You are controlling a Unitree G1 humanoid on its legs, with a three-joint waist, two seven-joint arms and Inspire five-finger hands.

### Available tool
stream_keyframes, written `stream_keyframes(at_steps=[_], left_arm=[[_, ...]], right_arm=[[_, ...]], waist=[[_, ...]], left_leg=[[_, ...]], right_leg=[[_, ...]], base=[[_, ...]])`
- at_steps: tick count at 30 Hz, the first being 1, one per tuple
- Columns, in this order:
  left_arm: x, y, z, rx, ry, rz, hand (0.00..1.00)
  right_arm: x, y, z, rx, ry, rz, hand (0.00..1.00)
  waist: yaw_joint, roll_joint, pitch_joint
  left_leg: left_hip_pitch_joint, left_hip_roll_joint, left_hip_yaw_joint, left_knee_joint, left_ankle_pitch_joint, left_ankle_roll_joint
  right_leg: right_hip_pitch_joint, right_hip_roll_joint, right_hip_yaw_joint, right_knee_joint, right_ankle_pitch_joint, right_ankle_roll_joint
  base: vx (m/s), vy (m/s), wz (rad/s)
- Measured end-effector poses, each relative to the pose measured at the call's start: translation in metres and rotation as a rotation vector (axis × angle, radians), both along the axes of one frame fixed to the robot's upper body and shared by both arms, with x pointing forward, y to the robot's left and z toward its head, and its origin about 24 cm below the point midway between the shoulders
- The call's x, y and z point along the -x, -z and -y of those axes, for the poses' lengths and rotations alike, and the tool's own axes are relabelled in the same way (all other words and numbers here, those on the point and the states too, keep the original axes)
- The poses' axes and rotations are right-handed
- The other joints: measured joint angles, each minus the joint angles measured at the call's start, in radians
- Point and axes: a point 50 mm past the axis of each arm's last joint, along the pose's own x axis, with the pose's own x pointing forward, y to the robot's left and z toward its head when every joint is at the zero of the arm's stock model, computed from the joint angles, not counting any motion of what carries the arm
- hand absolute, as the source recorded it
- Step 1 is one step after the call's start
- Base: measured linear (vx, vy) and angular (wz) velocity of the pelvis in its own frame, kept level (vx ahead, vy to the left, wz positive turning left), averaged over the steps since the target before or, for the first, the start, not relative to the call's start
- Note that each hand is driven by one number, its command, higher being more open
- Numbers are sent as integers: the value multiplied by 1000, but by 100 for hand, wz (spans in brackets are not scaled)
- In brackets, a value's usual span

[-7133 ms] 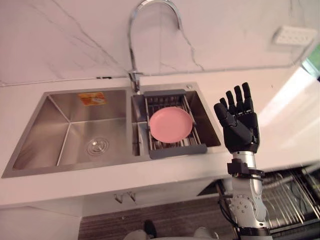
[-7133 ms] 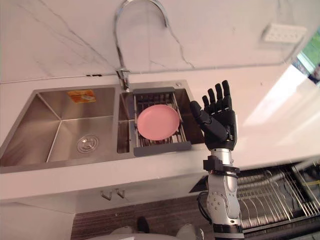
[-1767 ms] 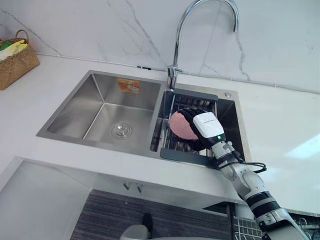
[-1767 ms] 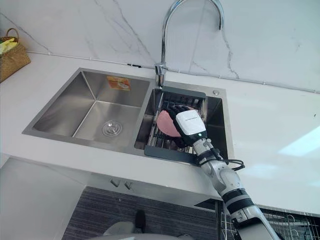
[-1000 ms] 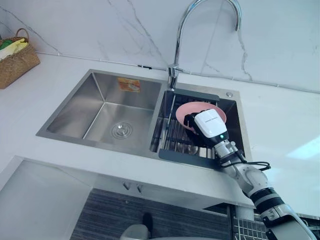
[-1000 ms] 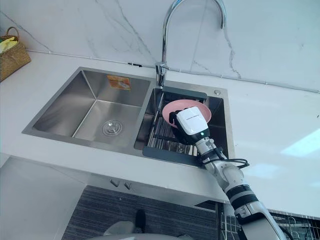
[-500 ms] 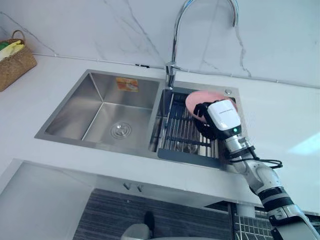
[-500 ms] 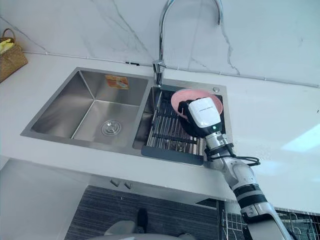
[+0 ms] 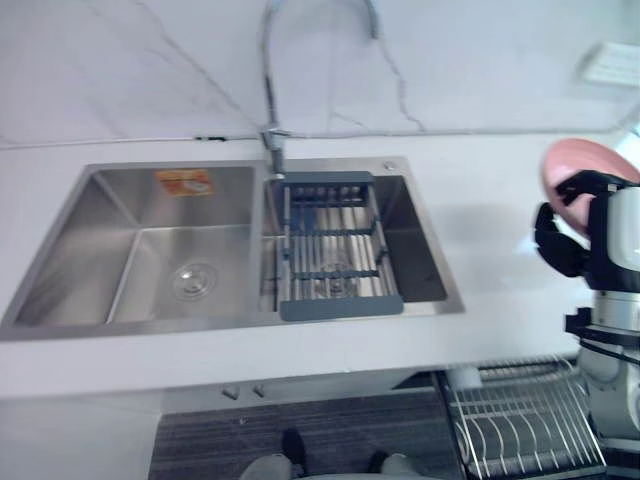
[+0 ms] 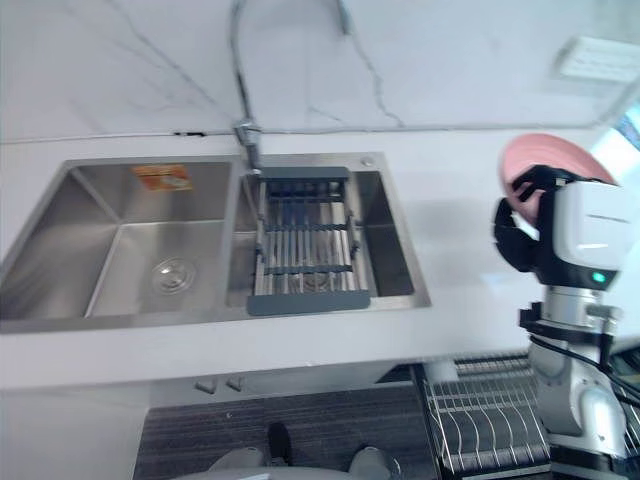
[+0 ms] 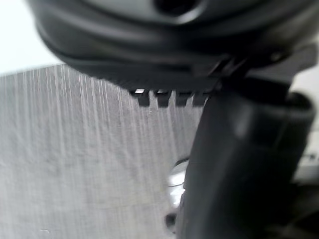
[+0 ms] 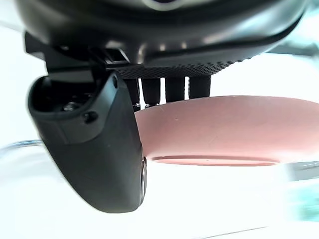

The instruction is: Walk over to the sink, pick up the cup, carry it to the dishwasher, place the cup inside the dishwasher, then close the dishwasher door

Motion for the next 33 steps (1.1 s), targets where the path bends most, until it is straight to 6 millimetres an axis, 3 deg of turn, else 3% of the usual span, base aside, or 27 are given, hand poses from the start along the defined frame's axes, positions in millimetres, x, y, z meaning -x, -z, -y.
stream_keyframes(at_steps=[1,2,3,5,6,8,9,10,12,13,14,16,19,22,28,30,33], left_arm=[[1,0,-2,-9,-13,-7,100],[2,-1,-7,-28,-43,-31,100],[5,0,-11,-34,-93,-67,100],[9,-1,-18,-45,-137,-91,100],[12,-1,-20,-50,-176,-96,100],[15,-1,-22,-57,-214,-97,100],[16,-2,-27,-74,-242,-91,100],[17,-4,-32,-92,-267,-81,100],[17,-3,-31,-97,-316,-61,100],[17,-3,-30,-95,-322,-58,100],[17,-3,-31,-96,-330,-50,100],[16,-2,-29,-88,-378,-38,100],[17,1,-19,-59,-421,-36,100],[19,4,-6,-27,-446,-24,100],[22,5,5,3,-468,-9,100],[20,5,9,14,-467,0,100],[15,4,13,30,-449,24,100]], right_arm=[[2,1,2,-14,11,14,0],[7,3,6,-34,34,40,0],[17,7,12,-65,67,77,0],[27,10,17,-81,107,112,0],[33,10,21,-83,133,160,0],[39,10,22,-92,151,229,0],[41,11,20,-116,144,274,0],[39,13,16,-130,123,292,0],[20,19,1,-176,33,292,0],[17,20,-3,-184,12,283,0],[10,23,-11,-198,-41,266,0],[0,28,-27,-211,-139,203,0],[-2,48,-42,-231,-210,61,0],[0,55,-48,-229,-249,2,0],[-9,66,-74,-231,-384,-109,0],[-13,77,-87,-243,-447,-194,0],[-19,93,-92,-268,-461,-280,0]], waist=[[-9,-5,-1],[-27,-9,-3],[-34,-4,-6],[-62,-12,-8],[-75,-19,-13],[-83,-32,-22],[-83,-51,-34],[-78,-68,-45],[-46,-48,-56],[-39,-44,-60],[-32,-45,-59],[-20,-43,-57],[-23,-4,-37],[-26,19,-31],[-21,26,-26],[-19,31,-21],[-2,39,-6]], left_leg=[[0,8,26,0,-3,0],[-3,36,75,2,-5,1],[-13,76,140,3,-8,6],[-17,101,182,12,-9,7],[-32,122,212,35,-14,8],[-61,142,254,80,-26,11],[-91,156,288,135,-35,16],[-115,172,314,195,-50,11],[-146,264,378,314,-74,6],[-145,277,379,321,-78,-1],[-151,299,410,350,-91,-29],[-168,325,449,394,-98,-40],[-170,368,449,426,-91,-51],[-166,370,440,401,-75,-54],[-173,353,411,374,-49,-40],[-186,341,375,374,-43,-31],[-191,325,345,373,-42,-28]], right_leg=[[-15,7,-22,10,13,-19],[-36,27,-76,0,57,-67],[-69,35,-147,65,52,-117],[-76,-10,-210,221,-6,-126],[-71,-48,-219,312,-39,-116],[-47,-93,-218,369,-48,-103],[-7,-126,-215,361,-35,-101],[32,-137,-207,299,19,-87],[88,-22,-207,57,13,-55],[110,2,-205,-12,12,-43],[137,36,-202,-125,7,-23],[153,70,-188,-248,25,22],[182,117,-182,-314,51,20],[182,127,-186,-316,54,13],[190,126,-215,-318,56,12],[204,123,-248,-317,59,14],[223,117,-279,-314,59,15]], base=[[-84,-8,-121],[-143,-49,-146],[-135,-53,-141],[-113,-48,-97],[-55,-51,-79],[8,-108,-79],[32,-155,-86],[10,-227,-107],[-45,-252,-123],[-76,-242,-105],[-97,-248,-89],[-155,-248,-71],[-181,-146,-14],[-151,-49,4],[-81,0,16],[2,29,42],[16,44,33]])
